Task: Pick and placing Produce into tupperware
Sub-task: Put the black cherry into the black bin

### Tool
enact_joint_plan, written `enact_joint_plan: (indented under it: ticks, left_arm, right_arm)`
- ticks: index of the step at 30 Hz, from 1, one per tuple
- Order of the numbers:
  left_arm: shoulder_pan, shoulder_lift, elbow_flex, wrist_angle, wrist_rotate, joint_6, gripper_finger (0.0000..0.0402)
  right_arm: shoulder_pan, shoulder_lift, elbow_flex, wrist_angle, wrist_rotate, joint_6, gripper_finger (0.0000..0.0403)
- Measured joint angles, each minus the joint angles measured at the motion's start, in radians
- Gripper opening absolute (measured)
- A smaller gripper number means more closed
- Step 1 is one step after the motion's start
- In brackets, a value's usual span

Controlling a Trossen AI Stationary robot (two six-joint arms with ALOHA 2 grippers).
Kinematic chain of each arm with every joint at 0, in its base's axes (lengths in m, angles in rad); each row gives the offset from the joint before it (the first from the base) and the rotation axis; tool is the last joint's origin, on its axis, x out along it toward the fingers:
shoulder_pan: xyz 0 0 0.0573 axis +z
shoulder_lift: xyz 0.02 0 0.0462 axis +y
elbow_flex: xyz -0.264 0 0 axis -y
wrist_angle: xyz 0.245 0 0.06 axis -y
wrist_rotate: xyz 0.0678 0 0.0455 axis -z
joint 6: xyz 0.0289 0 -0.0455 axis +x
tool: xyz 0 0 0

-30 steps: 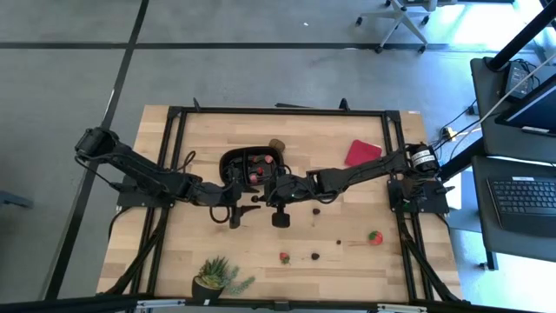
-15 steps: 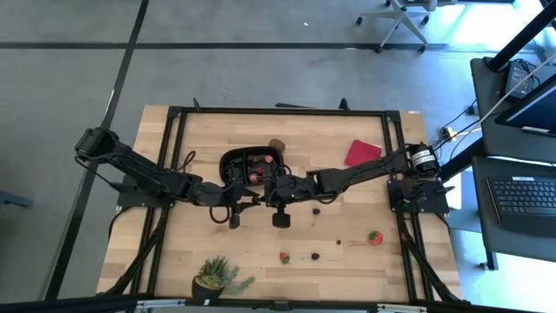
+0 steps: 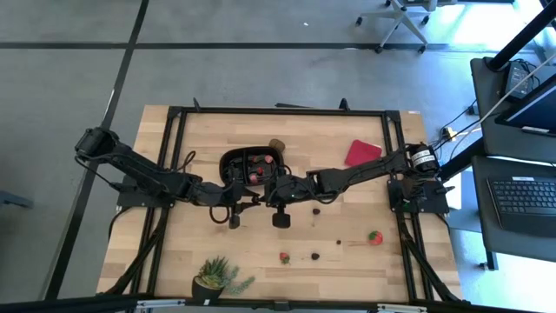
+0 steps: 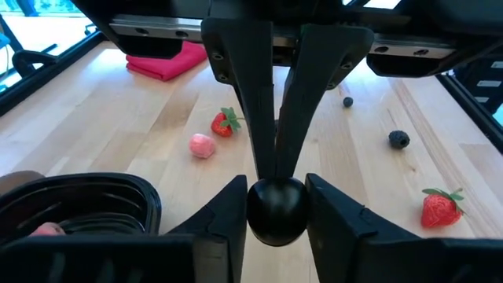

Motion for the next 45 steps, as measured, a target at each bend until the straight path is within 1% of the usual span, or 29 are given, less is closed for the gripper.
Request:
enact_joint_plan:
  ticks: [3, 10, 14, 17, 21, 25, 29, 34, 36, 38, 42, 45]
  left_arm:
    - [0.0, 0.0, 0.0, 0.0, 0.0, 0.018, 0.0097]
    - [0.0, 0.0, 0.0, 0.0, -0.006, 0.022, 0.0097]
    - [0.0, 0.0, 0.0, 0.0, -0.007, 0.024, 0.0097]
    - [0.0, -0.001, 0.0, 0.0, -0.007, 0.044, 0.0097]
    - [0.006, -0.01, 0.0, -0.015, -0.014, 0.047, 0.0097]
    - [0.021, -0.062, 0.0, -0.145, -0.052, -0.001, 0.0097]
    - [0.059, -0.163, 0.0, -0.375, -0.072, -0.131, 0.0097]
    - [0.152, -0.273, 0.0, -0.702, -0.104, -0.364, 0.0102]
    - [0.197, -0.283, 0.0, -0.779, -0.11, -0.403, 0.0103]
    - [0.236, -0.283, 0.0, -0.798, -0.098, -0.4, 0.0102]
    - [0.301, -0.274, 0.0, -0.777, -0.027, -0.374, 0.0109]
    - [0.318, -0.275, 0.0, -0.767, -0.023, -0.374, 0.0125]
  right_arm:
    - [0.0, 0.0, 0.0, 0.0, 0.0, 0.001, 0.0007]
    - [0.0, 0.0, 0.0, -0.002, 0.0, 0.006, 0.0039]
    - [0.0, 0.0, 0.0, -0.013, 0.0, 0.037, 0.0054]
    - [-0.008, 0.0, 0.0, -0.06, 0.0, 0.077, 0.0077]
    - [-0.034, 0.0, 0.0, -0.167, 0.0, 0.133, 0.0125]
    - [-0.061, 0.0, 0.0, -0.283, 0.002, 0.155, 0.0181]
    - [-0.085, 0.0, 0.0, -0.36, 0.001, 0.187, 0.0222]
    - [-0.105, 0.0, 0.0, -0.376, 0.001, 0.209, 0.0248]
    - [-0.109, 0.0, 0.0, -0.369, 0.001, 0.209, 0.025]
    - [-0.114, 0.0, 0.0, -0.359, 0.001, 0.208, 0.0251]
    - [-0.118, 0.0, 0.0, -0.347, 0.001, 0.208, 0.0251]
    - [-0.118, 0.0, 0.0, -0.353, 0.0, 0.21, 0.0251]
